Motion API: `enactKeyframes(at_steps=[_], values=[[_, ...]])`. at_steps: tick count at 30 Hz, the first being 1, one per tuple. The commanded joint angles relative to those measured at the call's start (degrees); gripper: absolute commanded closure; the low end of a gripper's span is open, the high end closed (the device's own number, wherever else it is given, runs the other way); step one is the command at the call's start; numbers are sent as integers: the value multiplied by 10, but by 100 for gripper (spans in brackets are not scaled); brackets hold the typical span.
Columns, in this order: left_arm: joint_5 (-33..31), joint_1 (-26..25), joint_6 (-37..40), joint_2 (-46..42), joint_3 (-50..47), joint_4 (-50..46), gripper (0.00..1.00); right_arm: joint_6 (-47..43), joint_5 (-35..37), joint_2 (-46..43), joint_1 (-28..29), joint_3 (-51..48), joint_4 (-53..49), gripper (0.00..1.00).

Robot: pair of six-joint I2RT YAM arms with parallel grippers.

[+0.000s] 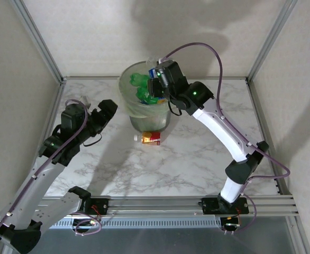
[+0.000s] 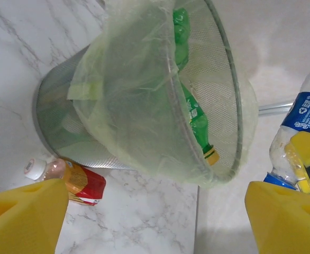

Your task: Put the plastic bottles in the bin

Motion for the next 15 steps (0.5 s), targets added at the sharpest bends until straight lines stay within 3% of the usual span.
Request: enactKeyframes(at_steps=[1, 10, 15], values=[[-32, 5, -8, -5, -3, -15, 14, -22, 5, 12, -12, 25, -1, 52], [-56, 9, -7, 11, -4, -22, 15, -44, 39, 61, -22, 70, -20, 50], [-58, 24, 0, 17, -1, -28, 14, -47, 57, 95, -35, 107, -36, 38]])
